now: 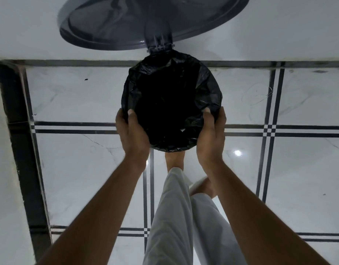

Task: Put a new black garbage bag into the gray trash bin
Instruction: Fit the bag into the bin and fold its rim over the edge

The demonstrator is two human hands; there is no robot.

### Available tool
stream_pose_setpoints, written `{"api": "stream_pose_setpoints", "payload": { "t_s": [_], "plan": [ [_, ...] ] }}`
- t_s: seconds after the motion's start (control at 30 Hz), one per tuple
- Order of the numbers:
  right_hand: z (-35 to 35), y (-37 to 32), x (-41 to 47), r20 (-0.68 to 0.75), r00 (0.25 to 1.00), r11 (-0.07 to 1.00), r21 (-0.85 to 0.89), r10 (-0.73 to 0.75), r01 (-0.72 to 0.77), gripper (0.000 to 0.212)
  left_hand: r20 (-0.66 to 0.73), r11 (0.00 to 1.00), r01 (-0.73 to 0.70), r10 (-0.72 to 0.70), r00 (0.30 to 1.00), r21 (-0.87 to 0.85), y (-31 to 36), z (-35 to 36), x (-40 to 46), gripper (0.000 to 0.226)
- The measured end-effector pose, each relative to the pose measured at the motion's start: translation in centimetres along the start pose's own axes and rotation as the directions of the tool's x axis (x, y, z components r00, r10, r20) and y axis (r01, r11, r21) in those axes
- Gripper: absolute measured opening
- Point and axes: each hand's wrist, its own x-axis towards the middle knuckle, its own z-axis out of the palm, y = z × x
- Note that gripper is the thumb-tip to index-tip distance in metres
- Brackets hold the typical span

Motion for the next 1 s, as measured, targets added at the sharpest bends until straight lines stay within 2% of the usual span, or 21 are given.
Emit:
{"api": "stream_pose_setpoints", "payload": {
  "t_s": [0.07, 0.2, 0.23, 0.33, 0.4, 0.47, 0.53, 0.6, 0.63, 0.73, 0.83, 0.9, 0.93, 1.0],
  "plan": [
    [0.2, 0.2, 0.6, -0.012, 1.0, 1.0, -0.008, 0.029, -0.029, 0.06, -0.021, 0.999, 0.005, -0.004, 1.0, 0.045, -0.2, 0.7, 0.4, 0.053],
    [-0.4, -0.1, 1.7, 0.018, 0.998, 0.995, -0.075, 0.068, -0.066, 0.037, -0.09, 0.986, 0.104, -0.092, 0.992, 0.13, 0.5, 0.9, 2.3, 0.068],
    [-0.7, -0.4, 1.9, 0.019, 0.996, 0.991, -0.108, 0.084, -0.082, 0.04, -0.07, 0.983, 0.123, -0.114, 0.991, 0.139, 1.0, 0.8, 2.7, 0.069],
    [-1.5, -0.9, 2.4, 0.01, 0.991, 0.974, -0.189, 0.132, -0.128, 0.07, 0.02, 0.968, 0.208, -0.213, 0.977, 0.141, 2.6, 0.7, 4.6, 0.068],
    [-1.7, -0.9, 2.6, 0.013, 0.986, 0.963, -0.218, 0.164, -0.158, 0.076, 0.055, 0.947, 0.275, -0.287, 0.956, 0.168, 3.7, 0.0, 6.1, 0.062],
    [-1.8, -1.1, 2.6, 0.022, 0.981, 0.953, -0.242, 0.194, -0.183, 0.072, 0.079, 0.925, 0.299, -0.325, 0.943, 0.235, 4.3, -0.7, 7.4, 0.049],
    [-1.8, -1.5, 3.0, 0.024, 0.979, 0.947, -0.26, 0.201, -0.188, 0.073, 0.022, 0.898, 0.336, -0.357, 0.934, 0.284, 4.5, -1.9, 7.9, 0.034],
    [-1.8, -2.0, 3.5, 0.007, 0.982, 0.939, -0.296, 0.188, -0.177, 0.084, -0.059, 0.896, 0.38, -0.377, 0.924, 0.231, 4.4, -2.7, 8.6, 0.024],
    [-1.9, -2.4, 3.7, -0.004, 0.988, 0.933, -0.329, 0.154, -0.147, 0.089, -0.075, 0.915, 0.359, -0.351, 0.933, 0.185, 4.4, -2.8, 8.8, 0.029],
    [-2.0, -3.4, 4.1, 0.005, 0.998, 0.917, -0.394, -0.065, 0.061, 0.085, -0.085, 0.989, 0.085, -0.075, 0.994, 0.125, 4.5, -2.4, 8.6, 0.041],
    [-1.2, -4.8, 4.6, 0.11, 0.957, 0.852, -0.437, -0.269, 0.289, 0.075, 0.075, 0.979, -0.133, 0.123, 0.99, 0.157, 4.9, -0.9, 6.7, 0.04],
    [-0.3, -5.2, 5.6, 0.202, 0.928, 0.804, -0.463, -0.314, 0.373, 0.06, 0.198, 0.936, -0.203, 0.149, 0.969, 0.289, 5.2, -0.1, 6.5, 0.05],
    [0.0, -5.3, 6.3, 0.23, 0.922, 0.786, -0.484, -0.31, 0.385, 0.058, 0.215, 0.912, -0.195, 0.123, 0.969, 0.36, 5.4, 0.5, 7.0, 0.055],
    [0.6, -5.6, 7.7, 0.21, 0.937, 0.777, -0.524, -0.279, 0.349, 0.072, 0.167, 0.881, -0.111, 0.037, 0.985, 0.461, 6.4, 1.1, 8.3, 0.065]
  ]
}}
